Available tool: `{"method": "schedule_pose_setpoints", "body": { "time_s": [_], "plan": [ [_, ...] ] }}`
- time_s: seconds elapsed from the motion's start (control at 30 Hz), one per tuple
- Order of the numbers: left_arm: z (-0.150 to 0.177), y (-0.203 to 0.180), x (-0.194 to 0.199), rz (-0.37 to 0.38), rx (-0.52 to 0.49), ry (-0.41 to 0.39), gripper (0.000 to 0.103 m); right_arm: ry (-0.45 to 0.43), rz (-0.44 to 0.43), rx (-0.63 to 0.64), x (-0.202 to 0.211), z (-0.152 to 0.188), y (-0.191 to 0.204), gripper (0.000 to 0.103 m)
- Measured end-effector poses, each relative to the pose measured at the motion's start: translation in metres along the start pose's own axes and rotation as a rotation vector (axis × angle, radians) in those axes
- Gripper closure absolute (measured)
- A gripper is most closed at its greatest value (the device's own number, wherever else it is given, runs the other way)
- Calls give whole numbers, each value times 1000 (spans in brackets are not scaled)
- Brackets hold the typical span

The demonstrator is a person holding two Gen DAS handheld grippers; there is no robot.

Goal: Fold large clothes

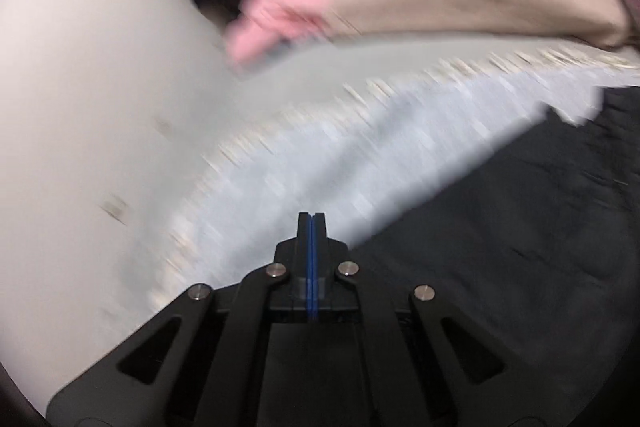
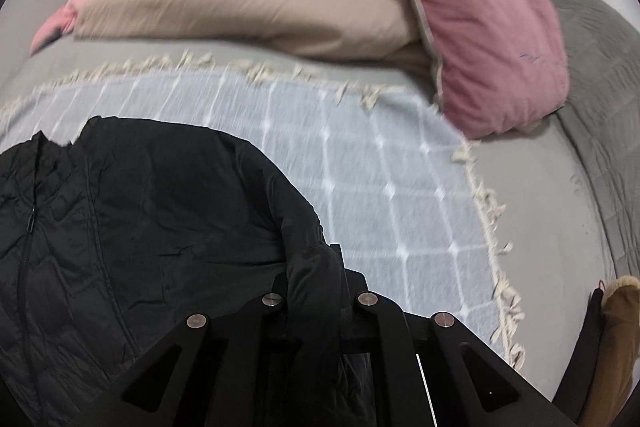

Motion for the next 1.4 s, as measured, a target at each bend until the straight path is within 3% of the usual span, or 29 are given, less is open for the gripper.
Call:
{"method": "schedule_pose_setpoints", "body": {
  "time_s": [0.07,0.17,0.23,0.27,0.3,0.33,0.4,0.57,0.73,0.93,1.1,1.33,1.4],
  "plan": [
    [-17,8,-4,-1,57,-13,103,-12,33,-40,-7,-9,-5,96],
    [-15,3,-10,89,134,49,100,28,36,-108,-24,-13,-9,94],
    [-3,-7,-7,146,125,76,79,70,24,-122,-32,-7,-6,90],
    [3,-12,-5,171,106,87,52,84,19,-119,-33,-3,-5,87],
    [13,-18,-3,184,80,96,32,88,17,-112,-33,1,-4,81],
    [20,-20,2,175,48,92,31,89,13,-98,-30,6,-3,76],
    [34,-20,6,162,-15,103,31,67,1,-69,-17,15,-3,53],
    [85,8,32,161,-15,175,30,-20,-23,0,34,38,-12,46],
    [156,37,76,258,109,227,25,-51,-83,16,81,70,-20,36],
    [242,95,106,301,404,274,23,-22,-179,5,123,121,-17,36],
    [297,131,94,372,721,303,23,-20,-233,25,153,160,-2,35],
    [297,167,53,394,1002,175,24,2,-251,37,175,201,11,35],
    [286,175,44,375,1052,133,40,6,-243,37,178,207,10,35]
  ]
}}
Point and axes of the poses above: each gripper's, at about its wrist camera, not at the fingertips, and x roughly against the way its jaws point, y to its left, z to its underside, the point moved 8 cm from there along -x, roughly the way its jaws point, and after that the axes turned 10 degrees about z, right-handed, at the moved point
